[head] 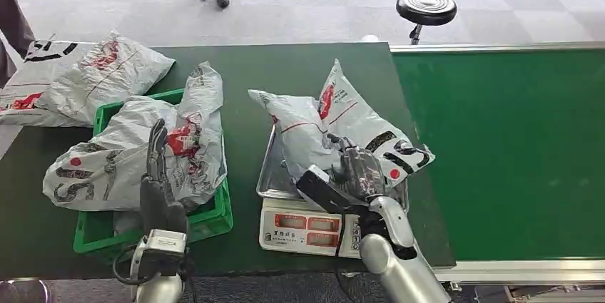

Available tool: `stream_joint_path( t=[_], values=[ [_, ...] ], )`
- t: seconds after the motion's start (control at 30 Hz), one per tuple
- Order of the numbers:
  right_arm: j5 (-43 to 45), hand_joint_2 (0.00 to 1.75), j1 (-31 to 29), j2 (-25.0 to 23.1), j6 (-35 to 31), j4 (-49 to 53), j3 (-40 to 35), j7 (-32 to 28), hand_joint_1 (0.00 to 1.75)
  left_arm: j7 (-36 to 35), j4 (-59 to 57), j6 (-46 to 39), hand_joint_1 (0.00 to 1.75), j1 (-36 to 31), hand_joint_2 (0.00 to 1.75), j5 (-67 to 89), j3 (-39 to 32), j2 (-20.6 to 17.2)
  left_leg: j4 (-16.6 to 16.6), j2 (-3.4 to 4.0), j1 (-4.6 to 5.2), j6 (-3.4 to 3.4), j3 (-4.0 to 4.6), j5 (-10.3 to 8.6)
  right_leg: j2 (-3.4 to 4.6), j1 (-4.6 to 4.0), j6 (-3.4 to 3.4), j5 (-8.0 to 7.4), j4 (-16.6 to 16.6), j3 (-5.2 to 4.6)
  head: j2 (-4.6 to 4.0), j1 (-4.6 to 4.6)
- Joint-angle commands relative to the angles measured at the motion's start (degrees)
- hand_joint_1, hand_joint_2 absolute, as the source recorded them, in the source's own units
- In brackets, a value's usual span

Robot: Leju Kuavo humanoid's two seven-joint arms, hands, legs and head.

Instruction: Moved the parcel from conveyor to table for the left to box.

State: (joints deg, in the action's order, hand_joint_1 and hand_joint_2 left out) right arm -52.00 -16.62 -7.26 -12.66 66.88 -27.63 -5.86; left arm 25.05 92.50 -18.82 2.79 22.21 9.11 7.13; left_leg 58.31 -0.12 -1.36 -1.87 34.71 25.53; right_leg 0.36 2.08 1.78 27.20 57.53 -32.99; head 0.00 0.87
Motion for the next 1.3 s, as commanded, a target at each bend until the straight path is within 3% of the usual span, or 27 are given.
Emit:
stream_joint_path(
  t=[0.03, 0.13, 0.3, 0.33, 0.63, 0.67, 0.73, 0.77, 0.8, 0.83, 0.97, 1.03, 1.1, 1.3],
  values=[
    [-4.6, 1.75, 4.2, 5.1, -7.4, 12.3, 1.4, -0.9, 0.00, 0.4, -2.4, 1.4, 0.00, -1.3, 0.00, 1.7, 2.3, -0.9, 0.0, -0.21, 0.03, 0.09, 0.03, -0.04, -0.26, 0.00, -0.10, 0.04, 0.0, 0.05, 0.00, 0.00],
    [-5.3, 1.75, 5.7, 5.2, -11.8, 15.6, 2.2, -4.0, 0.00, 0.7, -2.2, 1.2, 0.00, -1.3, 0.00, 2.1, 2.2, -0.8, -0.1, -0.19, 0.00, 0.14, -0.06, -0.02, -0.25, -0.04, -0.16, 0.03, -0.1, 0.18, 0.00, 0.00],
    [-5.5, 1.75, 5.2, 5.2, -11.3, 14.9, 3.1, -2.9, 0.00, 0.9, -2.4, -1.4, 0.00, -1.2, 0.00, 5.9, 2.9, -0.7, -0.1, -0.13, 0.02, 0.09, -0.03, -0.01, -0.17, -0.01, -0.12, 0.02, -0.1, 0.06, 0.00, 0.00],
    [-7.6, 0.00, 4.4, 5.3, -13.1, 14.9, 3.3, -2.0, 0.00, 0.6, -2.4, -2.8, 0.00, -1.0, 0.00, 8.0, 3.1, -0.8, -0.1, -0.15, 0.02, 0.14, -0.08, -0.03, -0.21, -0.03, -0.18, 0.01, -0.1, 0.13, 0.00, 0.00],
    [-5.6, 0.00, 4.1, 6.2, -14.1, 15.7, 2.4, -3.3, 0.00, 0.0, -2.4, -0.5, 0.00, -1.1, 0.00, 8.8, 5.7, -3.0, -0.1, -0.09, 0.01, 0.14, -0.07, -0.03, -0.15, -0.04, -0.18, -0.01, -0.1, 0.12, 0.00, 0.00],
    [-5.7, 0.00, 4.2, 6.4, -14.3, 15.9, 2.3, -3.4, 0.00, -0.2, -2.6, 0.3, 0.00, -1.8, 1.75, 10.3, 6.6, -3.4, -0.1, -0.06, 0.02, 0.10, -0.05, -0.01, -0.11, -0.02, -0.14, 0.00, -0.1, 0.09, 0.00, 0.00],
    [-5.8, 0.00, 4.7, 6.5, -14.7, 16.3, 2.3, -3.4, 0.00, -1.3, -3.3, 1.7, 0.00, -3.5, 1.75, 13.6, 8.4, -4.3, -0.1, -0.09, 0.02, 0.10, -0.06, -0.01, -0.13, -0.01, -0.14, 0.01, -0.1, 0.11, 0.00, 0.00],
    [-5.8, 0.00, 5.1, 6.6, -14.9, 16.6, 2.4, -3.4, 0.00, -2.6, -4.5, 3.4, 0.00, -5.6, 0.00, 16.7, 9.9, -5.1, -0.1, -0.17, -0.01, 0.14, -0.08, -0.04, -0.23, -0.06, -0.20, 0.01, -0.1, 0.17, 0.00, 0.00],
    [-6.0, 0.00, 5.2, 6.7, -14.9, 16.7, 2.2, -3.6, 0.00, -3.6, -5.9, 4.4, 0.00, -7.3, 0.00, 18.5, 10.9, -5.5, -0.1, -0.22, 0.02, 0.11, -0.02, -0.05, -0.26, -0.02, -0.16, 0.02, -0.1, 0.10, 0.00, 0.00],
    [-6.1, 0.00, 5.4, 6.7, -14.8, 16.9, 2.0, -3.7, 0.00, -5.0, -8.1, 5.3, 0.00, -9.6, 1.75, 20.3, 12.0, -5.9, -0.1, -0.30, 0.00, 0.14, -0.05, -0.09, -0.36, -0.06, -0.22, 0.00, -0.1, 0.17, 0.00, 0.00],
    [-6.8, 0.00, 6.9, 6.3, -14.8, 17.8, 1.7, -3.9, 0.00, -7.3, -26.1, 10.4, 0.00, -23.2, 1.75, 24.5, 16.6, -5.6, -0.1, -0.39, 0.02, 0.07, -0.02, -0.12, -0.43, -0.01, -0.11, 0.01, -0.1, 0.12, 0.00, 0.00],
    [-7.1, 0.00, 7.2, 6.5, -14.6, 18.3, 1.9, -3.8, 0.00, -6.7, -32.7, 11.2, 0.00, -28.0, 1.75, 23.1, 17.6, -4.9, -0.2, -0.59, 0.01, 0.16, -0.05, -0.29, -0.68, -0.05, -0.25, -0.08, -0.2, 0.24, 0.00, 0.00],
    [-7.1, 0.00, 7.2, 7.1, -14.2, 18.6, 1.9, -3.6, 0.00, -6.4, -37.8, 11.9, 0.00, -31.9, 1.75, 22.4, 19.4, -4.7, -0.1, -0.39, 0.01, 0.09, 0.01, -0.17, -0.44, -0.02, -0.15, -0.08, -0.1, 0.13, 0.00, 0.00],
    [-6.9, 0.00, 7.6, 7.8, -14.2, 18.2, 2.2, -3.6, 0.00, -6.3, -40.8, 12.8, 0.00, -34.1, 1.75, 22.4, 21.1, -4.2, -0.1, -0.22, 0.01, 0.14, -0.06, -0.19, -0.28, -0.02, -0.17, -0.16, -0.1, 0.14, 0.00, 0.00]
  ],
)
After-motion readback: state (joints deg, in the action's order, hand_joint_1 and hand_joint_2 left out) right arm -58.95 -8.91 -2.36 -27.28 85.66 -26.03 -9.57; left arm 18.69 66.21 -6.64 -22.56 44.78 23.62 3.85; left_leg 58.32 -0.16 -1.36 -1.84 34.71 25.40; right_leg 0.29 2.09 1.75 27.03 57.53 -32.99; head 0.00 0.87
